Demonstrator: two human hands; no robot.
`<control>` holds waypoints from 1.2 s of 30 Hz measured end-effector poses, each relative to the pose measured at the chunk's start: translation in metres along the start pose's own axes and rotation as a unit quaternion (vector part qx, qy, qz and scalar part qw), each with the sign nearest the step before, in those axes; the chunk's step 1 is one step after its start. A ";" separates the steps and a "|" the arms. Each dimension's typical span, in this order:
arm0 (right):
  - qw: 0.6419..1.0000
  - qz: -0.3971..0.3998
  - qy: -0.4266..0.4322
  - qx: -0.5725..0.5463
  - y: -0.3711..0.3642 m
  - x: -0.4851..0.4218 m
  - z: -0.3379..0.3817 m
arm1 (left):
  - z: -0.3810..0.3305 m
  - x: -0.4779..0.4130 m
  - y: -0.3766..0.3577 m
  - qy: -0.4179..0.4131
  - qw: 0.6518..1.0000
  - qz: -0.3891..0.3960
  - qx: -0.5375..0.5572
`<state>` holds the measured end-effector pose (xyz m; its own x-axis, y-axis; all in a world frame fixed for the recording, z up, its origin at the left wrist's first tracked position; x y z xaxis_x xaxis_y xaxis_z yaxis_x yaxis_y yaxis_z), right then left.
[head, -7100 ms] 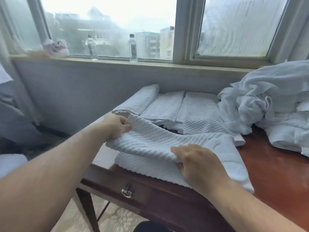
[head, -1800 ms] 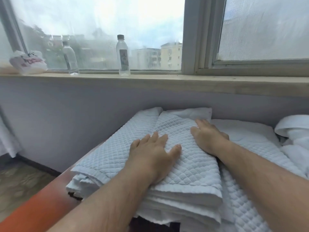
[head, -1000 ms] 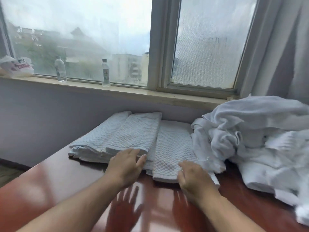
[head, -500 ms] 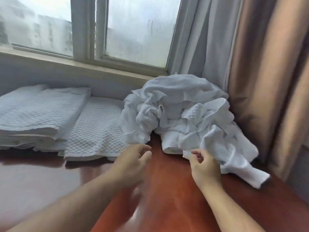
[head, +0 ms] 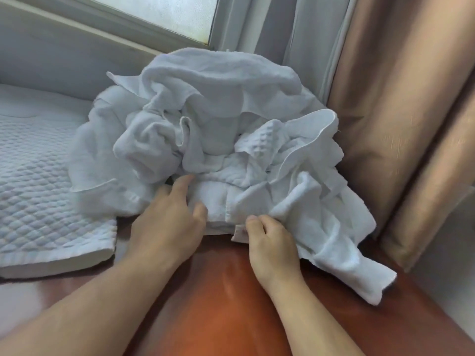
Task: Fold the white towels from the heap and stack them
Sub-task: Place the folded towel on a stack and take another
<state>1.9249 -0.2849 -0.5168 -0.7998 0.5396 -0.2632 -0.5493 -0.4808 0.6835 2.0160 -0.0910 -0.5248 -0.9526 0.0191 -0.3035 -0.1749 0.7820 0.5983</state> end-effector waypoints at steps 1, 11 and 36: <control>0.999 0.029 -0.014 -0.027 0.001 0.000 0.005 | -0.001 -0.002 -0.002 -0.002 1.000 0.002 0.002; 0.973 -0.200 0.086 -0.073 0.035 -0.038 0.059 | 0.005 -0.003 0.004 -0.008 0.991 -0.049 0.125; 0.732 0.119 -0.021 -0.671 0.029 -0.044 0.060 | -0.025 0.007 0.002 -0.066 0.884 0.085 0.455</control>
<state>1.9591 -0.2812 -0.4444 -0.9188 0.3375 -0.2047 -0.1617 -0.7949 -0.5849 2.0027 -0.1047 -0.5068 -0.8979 0.2105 -0.3866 0.2979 0.9372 -0.1817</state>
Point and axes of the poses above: each hand's wrist, its own x-axis away from the middle knuckle, its own y-axis out of the back of the hand, z = x × y, the point moved 9 cm from there along -x, towards the middle knuckle, and after that the axes turned 5 degrees about -z, right-handed, at the moved point
